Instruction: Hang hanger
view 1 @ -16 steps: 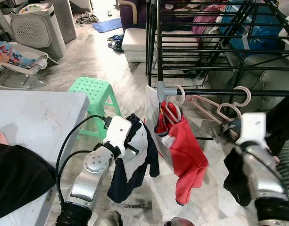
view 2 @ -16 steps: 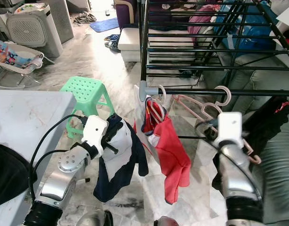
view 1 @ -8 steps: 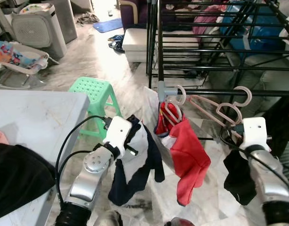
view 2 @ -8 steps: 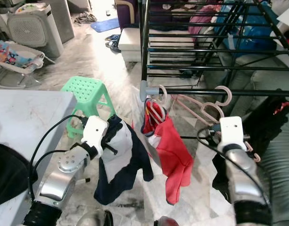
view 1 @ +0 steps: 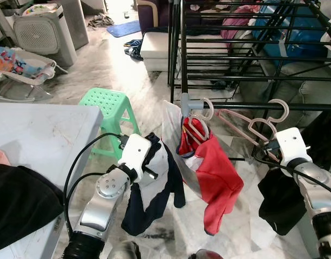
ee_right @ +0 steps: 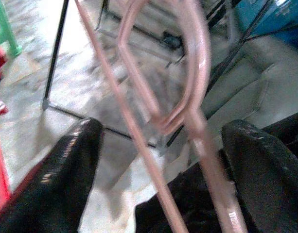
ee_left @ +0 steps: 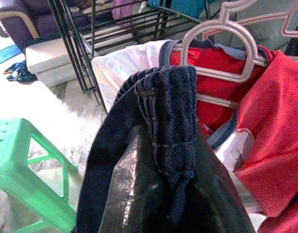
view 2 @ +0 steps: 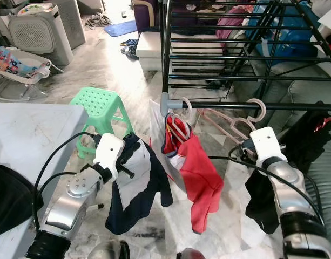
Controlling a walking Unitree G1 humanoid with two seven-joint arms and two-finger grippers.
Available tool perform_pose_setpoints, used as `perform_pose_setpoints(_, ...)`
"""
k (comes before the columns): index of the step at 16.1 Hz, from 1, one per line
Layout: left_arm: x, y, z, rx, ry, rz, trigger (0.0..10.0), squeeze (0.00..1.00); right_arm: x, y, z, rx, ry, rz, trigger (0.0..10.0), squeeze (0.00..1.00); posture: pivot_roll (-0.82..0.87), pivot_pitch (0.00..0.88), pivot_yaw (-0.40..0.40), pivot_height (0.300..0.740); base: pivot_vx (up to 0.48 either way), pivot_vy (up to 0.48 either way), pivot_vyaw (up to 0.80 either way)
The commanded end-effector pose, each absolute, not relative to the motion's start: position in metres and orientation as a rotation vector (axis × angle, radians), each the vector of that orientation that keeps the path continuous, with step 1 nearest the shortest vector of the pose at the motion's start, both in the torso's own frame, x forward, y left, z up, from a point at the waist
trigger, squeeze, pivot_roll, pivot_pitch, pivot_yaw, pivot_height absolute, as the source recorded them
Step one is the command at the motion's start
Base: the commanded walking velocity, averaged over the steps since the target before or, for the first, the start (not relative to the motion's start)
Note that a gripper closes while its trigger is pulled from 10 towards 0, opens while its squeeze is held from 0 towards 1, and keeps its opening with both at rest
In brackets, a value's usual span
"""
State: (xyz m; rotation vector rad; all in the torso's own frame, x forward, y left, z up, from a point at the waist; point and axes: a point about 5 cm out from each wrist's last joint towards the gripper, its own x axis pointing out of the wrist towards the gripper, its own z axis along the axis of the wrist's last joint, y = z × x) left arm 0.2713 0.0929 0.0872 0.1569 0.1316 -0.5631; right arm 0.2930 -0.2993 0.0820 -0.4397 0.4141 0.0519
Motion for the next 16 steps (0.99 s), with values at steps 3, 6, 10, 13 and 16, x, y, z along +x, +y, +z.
perform_pose_setpoints(3,0.2736,0.0914,0.0917,0.181,0.117,-0.578,10.0,0.00,0.2929,-0.3077,0.0750,-0.384,0.485,0.060,0.0,0.00,-0.03,0.023,0.032,0.740,0.000,0.000,0.00)
perform_pose_setpoints(6,0.2727,0.0916,0.0914,0.187,0.124,-0.581,10.0,0.00,0.2918,-0.3119,0.0722,-0.355,0.496,0.061,0.0,0.00,-0.02,0.031,0.037,0.740,0.000,0.000,0.00)
perform_pose_setpoints(10,0.2726,0.0915,0.0911,0.190,0.128,-0.586,10.0,0.00,0.2934,-0.3129,0.0715,-0.342,0.487,0.050,0.0,0.00,-0.02,0.033,0.038,0.740,0.000,0.000,0.00)
perform_pose_setpoints(13,0.2725,0.0913,0.0908,0.193,0.131,-0.588,10.0,0.00,0.2954,-0.3114,0.0721,-0.330,0.469,0.037,0.0,0.00,-0.02,0.033,0.038,0.740,0.000,0.000,0.00)
perform_pose_setpoints(16,0.2723,0.0908,0.0904,0.195,0.134,-0.592,10.0,0.00,0.2961,-0.3101,0.0719,-0.328,0.461,0.035,0.0,0.00,-0.02,0.033,0.038,0.740,0.000,0.000,0.00)
